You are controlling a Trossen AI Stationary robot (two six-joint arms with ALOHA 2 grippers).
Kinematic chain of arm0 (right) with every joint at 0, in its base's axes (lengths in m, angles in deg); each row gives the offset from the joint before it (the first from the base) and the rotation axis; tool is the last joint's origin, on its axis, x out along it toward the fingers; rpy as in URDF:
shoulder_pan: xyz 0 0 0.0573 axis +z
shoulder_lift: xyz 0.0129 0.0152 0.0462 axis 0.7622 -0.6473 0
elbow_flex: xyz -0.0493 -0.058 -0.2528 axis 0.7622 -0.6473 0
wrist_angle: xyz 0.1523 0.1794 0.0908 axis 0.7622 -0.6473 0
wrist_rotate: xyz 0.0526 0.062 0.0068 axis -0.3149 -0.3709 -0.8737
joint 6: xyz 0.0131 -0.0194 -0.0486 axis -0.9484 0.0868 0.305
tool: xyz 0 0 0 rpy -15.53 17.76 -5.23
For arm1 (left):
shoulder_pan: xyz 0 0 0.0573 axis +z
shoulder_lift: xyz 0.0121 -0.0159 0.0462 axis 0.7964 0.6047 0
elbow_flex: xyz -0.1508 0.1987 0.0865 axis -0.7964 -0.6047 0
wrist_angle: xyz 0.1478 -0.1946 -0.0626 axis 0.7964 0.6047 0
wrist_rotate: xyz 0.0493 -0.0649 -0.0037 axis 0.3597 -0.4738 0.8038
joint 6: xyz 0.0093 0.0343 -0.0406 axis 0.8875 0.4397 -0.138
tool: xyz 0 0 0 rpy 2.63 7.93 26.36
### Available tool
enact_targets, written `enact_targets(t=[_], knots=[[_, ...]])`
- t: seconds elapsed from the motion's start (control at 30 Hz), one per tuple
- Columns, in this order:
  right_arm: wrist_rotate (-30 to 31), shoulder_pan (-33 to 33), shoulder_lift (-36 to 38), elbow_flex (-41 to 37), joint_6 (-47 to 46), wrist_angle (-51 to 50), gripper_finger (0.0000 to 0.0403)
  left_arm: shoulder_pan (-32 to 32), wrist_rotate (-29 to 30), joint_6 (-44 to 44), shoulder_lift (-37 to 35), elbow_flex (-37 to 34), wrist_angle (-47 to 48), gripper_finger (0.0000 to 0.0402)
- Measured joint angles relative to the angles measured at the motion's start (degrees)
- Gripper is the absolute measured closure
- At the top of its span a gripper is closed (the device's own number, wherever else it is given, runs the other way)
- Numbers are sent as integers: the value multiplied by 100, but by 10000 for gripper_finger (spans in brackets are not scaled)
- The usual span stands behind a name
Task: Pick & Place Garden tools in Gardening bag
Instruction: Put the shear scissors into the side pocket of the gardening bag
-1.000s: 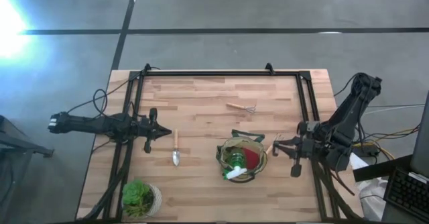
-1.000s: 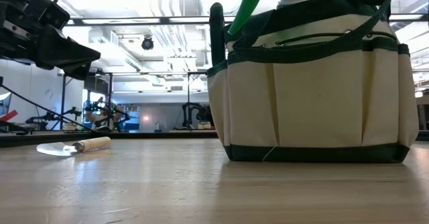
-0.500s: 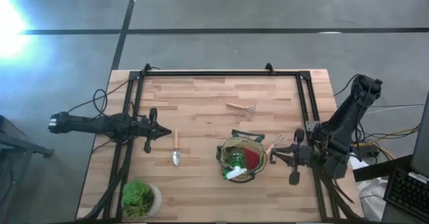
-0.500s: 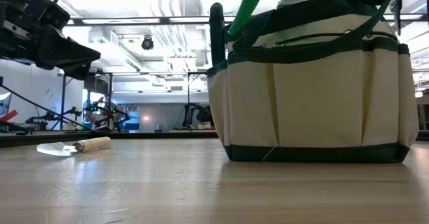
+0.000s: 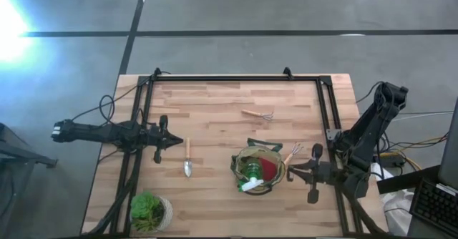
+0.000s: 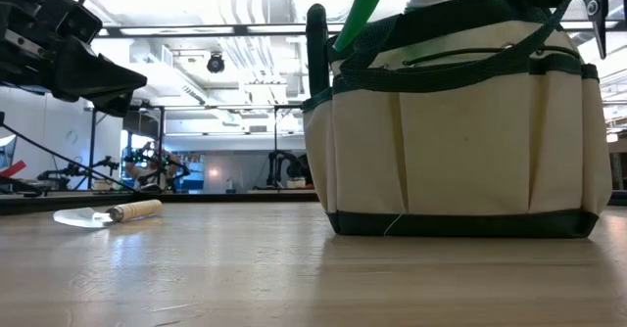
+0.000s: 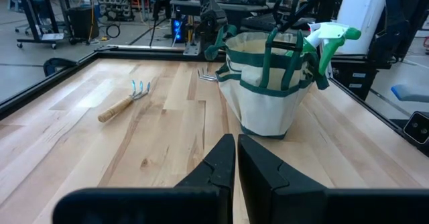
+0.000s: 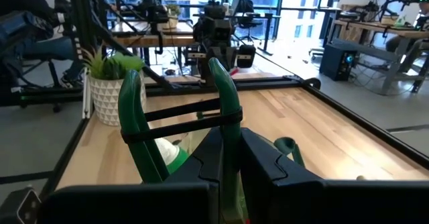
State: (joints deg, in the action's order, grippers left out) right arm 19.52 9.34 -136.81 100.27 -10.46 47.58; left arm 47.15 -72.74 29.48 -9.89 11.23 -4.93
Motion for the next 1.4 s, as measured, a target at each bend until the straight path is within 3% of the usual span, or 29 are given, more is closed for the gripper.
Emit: enact_targets(t=[0.83,1.4], knots=[[-433,-611,130,-299,-387,104,385,0,0,0,2,-1,0,378],[-317,-603,111,-1866,236,3235,385,-1,-1,0,2,-1,0,378]])
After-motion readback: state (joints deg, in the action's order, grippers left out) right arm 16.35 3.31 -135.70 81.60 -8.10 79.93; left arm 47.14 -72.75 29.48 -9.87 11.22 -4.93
